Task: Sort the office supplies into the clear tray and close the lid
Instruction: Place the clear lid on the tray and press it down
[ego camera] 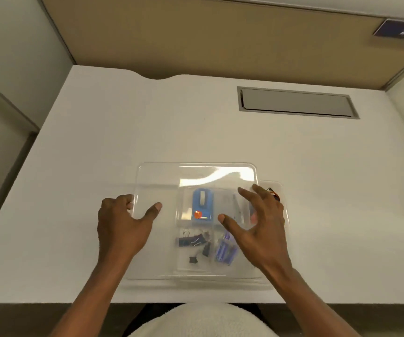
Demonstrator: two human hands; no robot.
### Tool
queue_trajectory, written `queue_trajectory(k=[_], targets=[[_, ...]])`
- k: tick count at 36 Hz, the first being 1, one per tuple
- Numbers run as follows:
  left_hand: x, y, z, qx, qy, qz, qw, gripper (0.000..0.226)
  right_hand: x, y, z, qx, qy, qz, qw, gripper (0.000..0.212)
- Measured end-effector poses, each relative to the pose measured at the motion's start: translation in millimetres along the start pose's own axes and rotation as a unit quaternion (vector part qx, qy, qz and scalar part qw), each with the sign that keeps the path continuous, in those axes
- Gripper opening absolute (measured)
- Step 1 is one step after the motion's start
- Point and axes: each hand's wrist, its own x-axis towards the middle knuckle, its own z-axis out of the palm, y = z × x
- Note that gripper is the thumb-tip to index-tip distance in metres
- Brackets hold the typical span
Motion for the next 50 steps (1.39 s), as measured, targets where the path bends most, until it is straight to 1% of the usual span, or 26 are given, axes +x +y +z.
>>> queue_trajectory(k=[5,8,13,16,18,23,26,29,34,36,38,40,43,45,47,48,50], targets=[[-27.1,24.9,36.1,0.014,-0.049,0.054,0.997,0.072,-4.8,46.5,-26.4,-0.037,0.008,0.021,0.999,0.083],[-34.7,35.5,50.5,0.045,-0.064,0.062,0.995,0.072,-9.5,66.1,-31.3,-0.035,0.006,0.035,0.999,0.088],[-37.3,41.9,64.4,0.087,-0.055,0.082,0.991,0.062,-12.6,85.3,-29.7,-0.043,0.002,0.031,0.999,0.084],[-35.2,44.0,70.3,0.108,-0.061,0.072,0.990,0.066,-8.8,90.2,-26.7,-0.052,0.002,0.035,0.998,0.082],[-34.6,46.7,73.5,0.118,-0.062,0.062,0.989,0.068,-5.8,93.8,-24.5,-0.068,0.001,0.027,0.997,0.081],[-38.9,44.7,79.0,0.145,-0.058,0.077,0.985,0.054,-2.7,102.7,-20.5,-0.127,-0.005,-0.023,0.992,0.079],[-39.8,41.1,83.4,0.119,-0.065,0.061,0.989,0.049,-3.1,107.4,-17.5,-0.160,-0.018,-0.046,0.986,0.080],[-36.6,38.2,85.7,0.081,-0.063,0.043,0.994,0.043,-5.9,110.1,-11.6,-0.173,-0.015,-0.045,0.984,0.083],[-33.6,31.3,91.6,0.087,-0.071,0.055,0.992,0.035,-11.9,116.1,2.7,-0.197,-0.007,-0.059,0.979,0.092],[-36.3,28.3,97.5,0.096,-0.069,0.076,0.990,0.039,-12.8,121.0,7.0,-0.206,-0.002,-0.071,0.976,0.092],[-43.3,25.4,104.1,0.097,-0.067,0.085,0.989,0.053,-13.0,125.4,9.9,-0.213,0.001,-0.075,0.974,0.092],[-50.5,21.5,108.6,0.085,-0.066,0.090,0.990,0.060,-12.7,128.3,12.2,-0.218,0.002,-0.075,0.973,0.092],[-52.5,11.5,112.4,0.045,-0.081,0.093,0.991,0.066,-12.3,130.5,15.3,-0.232,0.002,-0.081,0.969,0.094],[-49.8,5.2,114.6,0.025,-0.082,0.108,0.990,0.065,-11.8,131.8,16.6,-0.237,0.002,-0.082,0.968,0.096],[-48.0,0.9,117.6,0.030,-0.078,0.129,0.988,0.066,-11.4,132.2,17.0,-0.238,0.001,-0.081,0.968,0.097],[-46.6,0.2,119.1,0.045,-0.075,0.143,0.986,0.072,-10.8,132.0,17.4,-0.238,0.000,-0.080,0.968,0.098],[-42.9,-0.7,122.6,0.078,-0.072,0.163,0.981,0.090,-10.2,131.4,18.2,-0.240,-0.003,-0.076,0.968,0.098]])
